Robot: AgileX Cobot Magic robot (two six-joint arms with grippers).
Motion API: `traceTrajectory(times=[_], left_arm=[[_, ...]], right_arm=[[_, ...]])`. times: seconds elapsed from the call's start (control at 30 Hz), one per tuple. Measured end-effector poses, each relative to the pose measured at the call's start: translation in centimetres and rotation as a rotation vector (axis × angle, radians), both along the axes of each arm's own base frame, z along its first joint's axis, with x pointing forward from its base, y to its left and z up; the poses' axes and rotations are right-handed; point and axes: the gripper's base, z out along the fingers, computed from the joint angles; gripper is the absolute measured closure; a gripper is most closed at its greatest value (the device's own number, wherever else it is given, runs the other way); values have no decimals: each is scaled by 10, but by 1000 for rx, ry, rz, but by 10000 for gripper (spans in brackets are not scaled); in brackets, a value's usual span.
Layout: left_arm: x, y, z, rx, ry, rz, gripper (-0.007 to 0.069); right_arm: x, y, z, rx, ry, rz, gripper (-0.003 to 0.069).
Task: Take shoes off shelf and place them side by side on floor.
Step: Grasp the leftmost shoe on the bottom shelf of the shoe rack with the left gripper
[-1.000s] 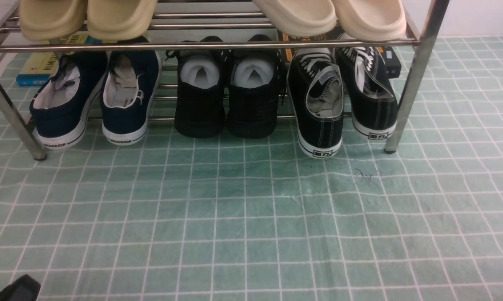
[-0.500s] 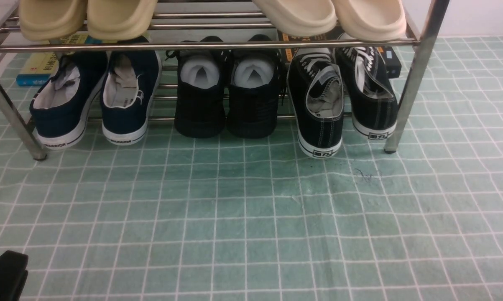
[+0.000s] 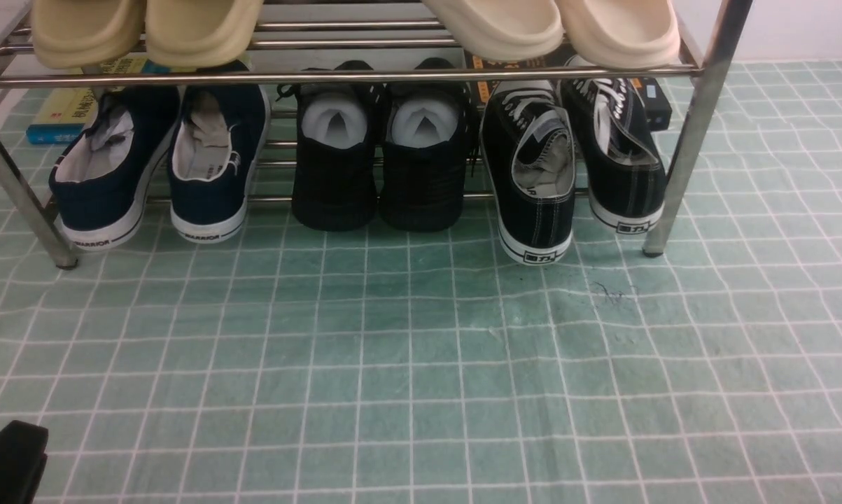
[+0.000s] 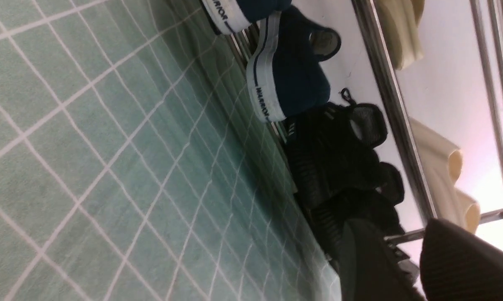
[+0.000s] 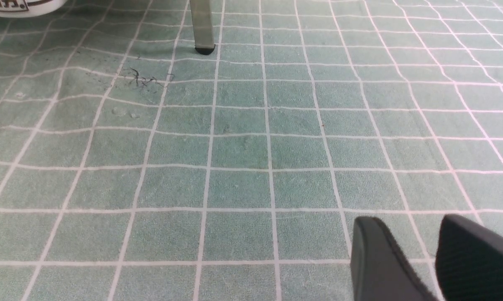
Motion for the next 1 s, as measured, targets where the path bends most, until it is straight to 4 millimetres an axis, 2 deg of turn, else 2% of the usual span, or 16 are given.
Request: traceTrajectory(times=[0.07,0.2,0.27,0.33,0.37,0.4,0.5,0.73,0.77,0.83,0.9,1.0], left_arm=[[0,-1,-2,6,19,-11,406],[0,-3,-2,-84,29,-22,503],[-2,-3,11,-63,-13,-25,579],[-4,-3,25,-16,-60,-29,611],[-4,-3,27,-10,-66,-30,614],[-6,-3,42,29,-92,-39,624],[1,-8,55,112,13,-101,624],[39,-25,29,255,642,-434,624],[39,-26,29,259,645,-440,624],[64,-27,38,312,724,-504,620],[75,-26,42,337,733,-517,613],[106,-23,69,443,715,-529,573]], right_arm=[[0,0,0,0,0,0,421],[0,0,0,0,0,0,421],[0,0,0,0,0,0,421],[0,0,0,0,0,0,421],[0,0,0,0,0,0,421],[0,0,0,0,0,0,421],[0,0,0,0,0,0,421],[0,0,0,0,0,0,421],[0,0,0,0,0,0,421],[0,0,0,0,0,0,421],[0,0,0,0,0,0,421],[0,0,0,0,0,0,421]])
